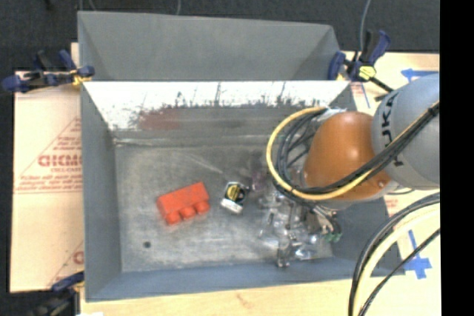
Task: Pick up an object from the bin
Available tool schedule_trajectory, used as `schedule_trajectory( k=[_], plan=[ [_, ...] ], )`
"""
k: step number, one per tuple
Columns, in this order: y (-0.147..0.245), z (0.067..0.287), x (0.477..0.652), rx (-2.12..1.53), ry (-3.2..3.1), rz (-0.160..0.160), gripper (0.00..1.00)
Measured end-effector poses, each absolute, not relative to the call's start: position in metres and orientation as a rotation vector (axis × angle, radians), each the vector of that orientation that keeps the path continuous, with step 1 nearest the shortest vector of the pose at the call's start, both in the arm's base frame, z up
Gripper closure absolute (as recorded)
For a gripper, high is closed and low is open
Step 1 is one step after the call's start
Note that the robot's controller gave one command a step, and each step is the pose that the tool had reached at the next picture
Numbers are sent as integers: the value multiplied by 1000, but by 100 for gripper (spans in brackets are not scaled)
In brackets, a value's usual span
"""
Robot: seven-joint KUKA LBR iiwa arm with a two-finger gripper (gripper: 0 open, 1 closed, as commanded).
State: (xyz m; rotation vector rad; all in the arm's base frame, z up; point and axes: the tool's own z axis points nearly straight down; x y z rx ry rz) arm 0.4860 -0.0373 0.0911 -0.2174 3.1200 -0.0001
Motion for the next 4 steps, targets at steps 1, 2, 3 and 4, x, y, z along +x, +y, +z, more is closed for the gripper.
schedule_trajectory(
  k=[1,2,3,4],
  plan=[
    [-87,101,545,-723,3054,-4,0],
    [-64,121,559,-1251,2879,-1,0],
    [-84,75,598,-1680,2648,-4,0],
    [-96,76,551,-2547,1807,-12,0]
  ],
)
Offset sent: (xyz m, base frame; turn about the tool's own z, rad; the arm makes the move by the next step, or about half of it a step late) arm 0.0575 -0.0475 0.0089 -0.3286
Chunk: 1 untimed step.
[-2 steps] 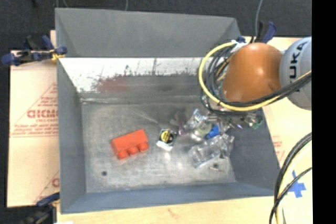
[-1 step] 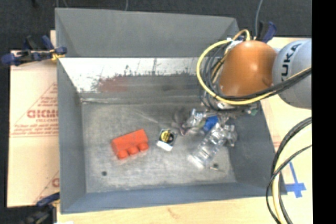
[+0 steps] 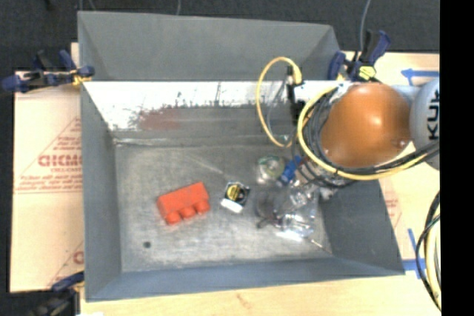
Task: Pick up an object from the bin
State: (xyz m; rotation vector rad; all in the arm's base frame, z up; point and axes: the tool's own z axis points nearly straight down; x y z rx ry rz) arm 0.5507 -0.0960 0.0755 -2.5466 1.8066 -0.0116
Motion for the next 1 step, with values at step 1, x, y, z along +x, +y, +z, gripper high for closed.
schedule_trajectory(
  k=[1],
  plan=[
    [-94,76,550,-2545,1811,-1,100]
  ],
)
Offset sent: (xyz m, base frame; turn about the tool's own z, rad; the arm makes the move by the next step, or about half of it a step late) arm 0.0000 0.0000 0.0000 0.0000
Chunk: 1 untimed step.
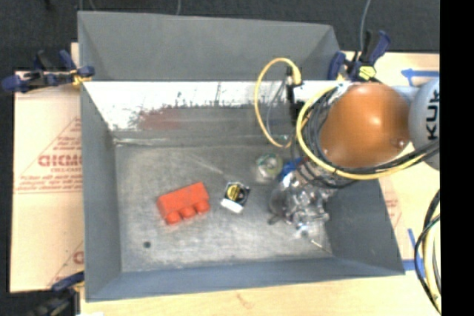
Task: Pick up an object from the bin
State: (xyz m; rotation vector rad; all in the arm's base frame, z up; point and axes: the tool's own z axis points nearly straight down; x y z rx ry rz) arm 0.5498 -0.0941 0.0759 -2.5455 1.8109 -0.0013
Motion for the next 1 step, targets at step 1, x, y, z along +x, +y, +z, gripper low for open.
schedule_trajectory(
  k=[1],
  plan=[
    [-94,143,551,-2552,1828,-5,100]
  ],
)
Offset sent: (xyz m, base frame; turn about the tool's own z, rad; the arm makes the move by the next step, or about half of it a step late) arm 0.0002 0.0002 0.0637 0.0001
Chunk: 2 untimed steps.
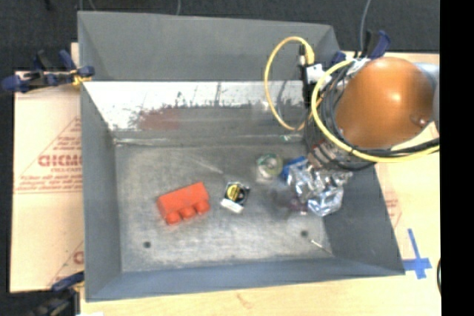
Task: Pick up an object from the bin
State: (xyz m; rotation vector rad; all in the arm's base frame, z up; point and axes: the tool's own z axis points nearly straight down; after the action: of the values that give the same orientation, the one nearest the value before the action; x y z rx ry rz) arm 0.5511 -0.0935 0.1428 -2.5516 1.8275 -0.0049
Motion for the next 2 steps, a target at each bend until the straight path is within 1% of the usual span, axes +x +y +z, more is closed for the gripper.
schedule_trajectory(
  k=[1,2],
  plan=[
    [-94,181,552,-2547,1837,-1,100],
    [-94,190,551,-2538,1848,2,100]
  ],
)
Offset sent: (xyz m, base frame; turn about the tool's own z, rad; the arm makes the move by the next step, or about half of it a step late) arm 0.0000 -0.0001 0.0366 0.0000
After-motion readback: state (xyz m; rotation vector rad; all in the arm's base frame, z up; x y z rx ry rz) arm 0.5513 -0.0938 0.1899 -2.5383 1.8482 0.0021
